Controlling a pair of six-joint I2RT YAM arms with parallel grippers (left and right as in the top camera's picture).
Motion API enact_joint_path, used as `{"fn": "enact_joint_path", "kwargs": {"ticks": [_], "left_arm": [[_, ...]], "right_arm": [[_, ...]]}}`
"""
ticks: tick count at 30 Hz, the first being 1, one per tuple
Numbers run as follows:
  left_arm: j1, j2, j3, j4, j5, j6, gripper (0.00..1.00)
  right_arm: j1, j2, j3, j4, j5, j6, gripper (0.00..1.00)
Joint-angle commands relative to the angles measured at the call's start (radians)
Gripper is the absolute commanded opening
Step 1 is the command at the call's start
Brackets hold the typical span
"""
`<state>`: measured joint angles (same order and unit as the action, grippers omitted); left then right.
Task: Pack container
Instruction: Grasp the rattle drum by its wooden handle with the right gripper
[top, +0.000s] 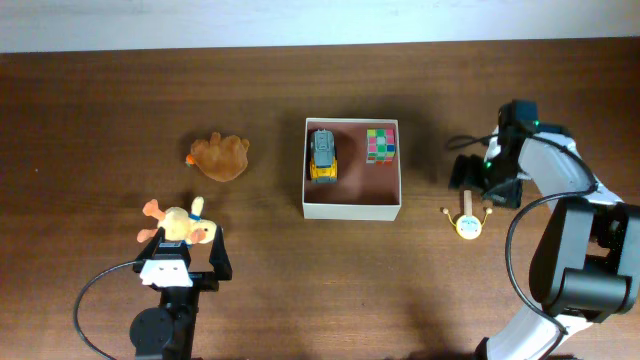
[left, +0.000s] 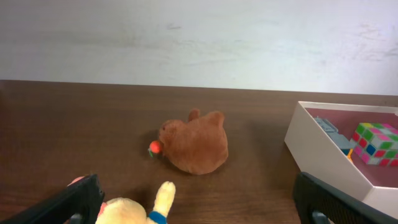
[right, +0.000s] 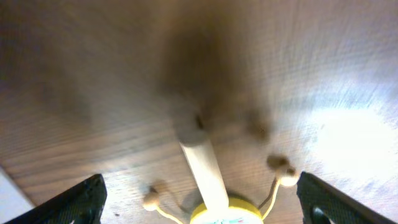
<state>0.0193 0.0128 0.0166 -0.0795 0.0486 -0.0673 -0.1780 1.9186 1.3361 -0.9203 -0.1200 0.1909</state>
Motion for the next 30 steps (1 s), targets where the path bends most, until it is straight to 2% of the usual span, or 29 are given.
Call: {"fn": "enact_joint_path", "kwargs": {"ticks": [1, 6, 18, 25, 30], "left_arm": [[0.004, -0.008, -0.007, -0.001, -0.003, 0.016, 0.99], [0.004, -0.008, -0.007, -0.001, -0.003, 0.016, 0.99], [0.004, -0.008, -0.007, -0.001, -0.003, 0.016, 0.99], [0.004, -0.008, -0.007, -0.001, -0.003, 0.016, 0.99], [0.004, -0.008, -0.006, -0.001, -0.003, 0.016, 0.99]], "right_arm": [[-0.006, -0.001, 0.044, -0.008, -0.003, -0.113, 0.9], [-0.005, 0.003, 0.011, -0.014, 0.0, -0.171, 0.84], [-0.005, 0.003, -0.106, 0.07, 0.0, -0.215, 0.8], [-0.005, 0.003, -0.194, 0.168, 0.0, -0.247, 0.68], [-0.005, 0.003, -0.241, 0.215, 0.0, -0.247, 0.51]]}}
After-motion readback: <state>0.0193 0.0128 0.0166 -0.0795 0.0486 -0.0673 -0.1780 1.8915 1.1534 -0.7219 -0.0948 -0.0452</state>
